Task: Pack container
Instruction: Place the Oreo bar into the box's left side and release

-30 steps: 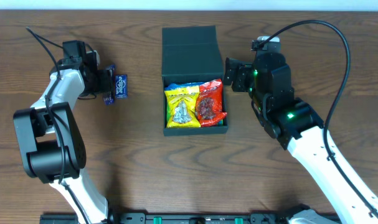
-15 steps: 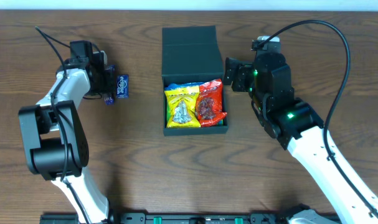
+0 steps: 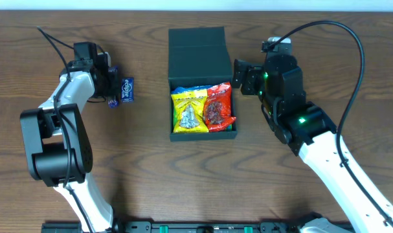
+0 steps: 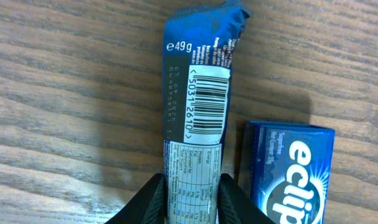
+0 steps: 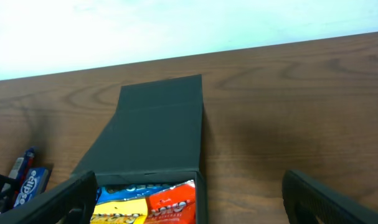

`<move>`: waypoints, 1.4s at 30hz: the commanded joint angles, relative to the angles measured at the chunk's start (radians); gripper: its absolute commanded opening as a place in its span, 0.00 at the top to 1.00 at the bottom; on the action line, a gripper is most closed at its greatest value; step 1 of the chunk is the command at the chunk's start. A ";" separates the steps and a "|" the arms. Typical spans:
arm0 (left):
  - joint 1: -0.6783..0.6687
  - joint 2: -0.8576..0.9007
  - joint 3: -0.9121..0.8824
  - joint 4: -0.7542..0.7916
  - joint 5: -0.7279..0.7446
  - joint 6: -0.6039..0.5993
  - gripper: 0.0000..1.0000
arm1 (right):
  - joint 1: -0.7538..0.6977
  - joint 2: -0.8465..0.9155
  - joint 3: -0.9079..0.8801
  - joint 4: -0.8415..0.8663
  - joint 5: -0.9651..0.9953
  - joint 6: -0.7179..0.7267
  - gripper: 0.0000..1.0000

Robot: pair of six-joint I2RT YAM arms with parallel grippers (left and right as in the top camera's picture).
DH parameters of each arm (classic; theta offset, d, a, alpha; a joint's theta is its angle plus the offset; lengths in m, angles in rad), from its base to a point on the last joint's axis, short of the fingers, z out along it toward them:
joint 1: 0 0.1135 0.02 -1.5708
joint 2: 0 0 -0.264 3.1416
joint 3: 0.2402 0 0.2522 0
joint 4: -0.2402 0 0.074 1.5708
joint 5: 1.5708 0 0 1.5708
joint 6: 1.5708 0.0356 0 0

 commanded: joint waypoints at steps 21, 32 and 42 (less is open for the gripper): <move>-0.015 -0.206 0.014 -0.135 -0.018 -0.053 0.94 | -0.123 -0.005 0.004 0.103 0.034 -0.050 0.03; -0.252 -0.411 0.014 -0.175 -0.014 -0.242 0.94 | -0.203 -0.021 0.004 0.109 0.033 -0.050 0.03; -0.546 -0.408 0.013 -0.279 -0.031 -0.455 0.94 | -0.208 -0.021 0.004 0.108 0.033 -0.050 0.02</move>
